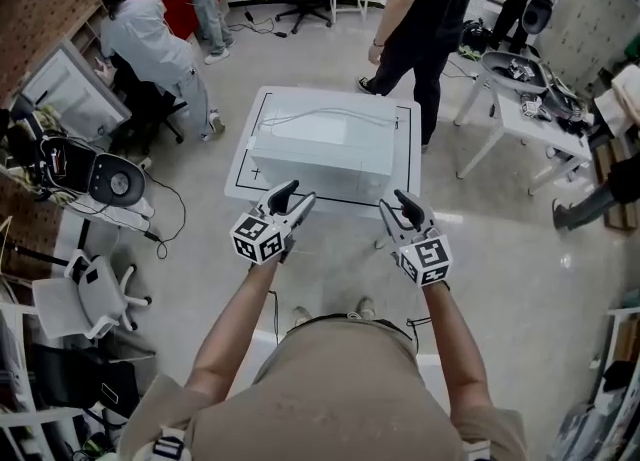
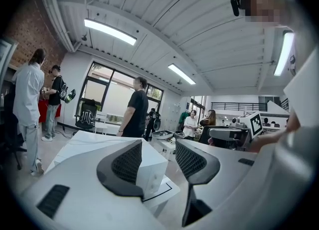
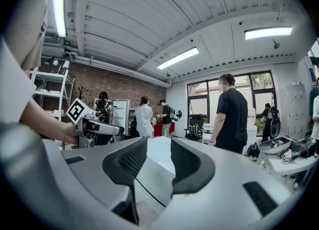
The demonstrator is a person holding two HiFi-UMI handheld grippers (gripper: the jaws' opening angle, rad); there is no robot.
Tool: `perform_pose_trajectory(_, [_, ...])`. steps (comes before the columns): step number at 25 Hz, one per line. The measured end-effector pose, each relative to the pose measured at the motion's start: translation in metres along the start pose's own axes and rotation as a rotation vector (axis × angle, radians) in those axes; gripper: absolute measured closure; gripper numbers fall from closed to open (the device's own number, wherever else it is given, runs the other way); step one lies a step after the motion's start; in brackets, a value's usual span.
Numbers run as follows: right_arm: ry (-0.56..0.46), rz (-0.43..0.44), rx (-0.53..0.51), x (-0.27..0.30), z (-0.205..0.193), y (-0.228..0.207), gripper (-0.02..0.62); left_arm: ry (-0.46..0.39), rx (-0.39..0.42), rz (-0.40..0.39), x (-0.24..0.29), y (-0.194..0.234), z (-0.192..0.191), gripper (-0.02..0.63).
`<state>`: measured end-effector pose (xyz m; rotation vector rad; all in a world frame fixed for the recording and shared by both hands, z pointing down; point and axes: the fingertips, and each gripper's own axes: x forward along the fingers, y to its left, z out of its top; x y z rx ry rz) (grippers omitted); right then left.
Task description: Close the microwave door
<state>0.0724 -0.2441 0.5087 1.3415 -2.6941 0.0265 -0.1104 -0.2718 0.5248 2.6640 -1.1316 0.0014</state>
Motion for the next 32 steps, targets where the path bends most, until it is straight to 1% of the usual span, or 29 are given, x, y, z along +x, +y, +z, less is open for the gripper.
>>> perform_pose_trajectory(5, [0.008, -0.027, 0.001, 0.013, -0.001, 0.014, 0.46, 0.007, -0.003, -0.02, -0.011, 0.017, -0.001, 0.402])
perform_pose_trajectory(9, [0.054, -0.048, -0.064, 0.023, -0.004, 0.026, 0.468, 0.007, -0.006, -0.038, -0.019, 0.031, 0.0, 0.402])
perform_pose_trajectory(11, [0.057, -0.052, -0.074, 0.026, -0.004, 0.031, 0.468, 0.006, -0.005, -0.046, -0.021, 0.035, 0.0, 0.402])
perform_pose_trajectory(21, [0.061, -0.062, -0.081, 0.034, -0.005, 0.041, 0.471, 0.009, 0.004, -0.073, -0.023, 0.046, 0.003, 0.402])
perform_pose_trajectory(32, [0.074, -0.065, -0.099, 0.036, -0.005, 0.045, 0.472, 0.012, -0.013, -0.067, -0.027, 0.051, -0.003, 0.402])
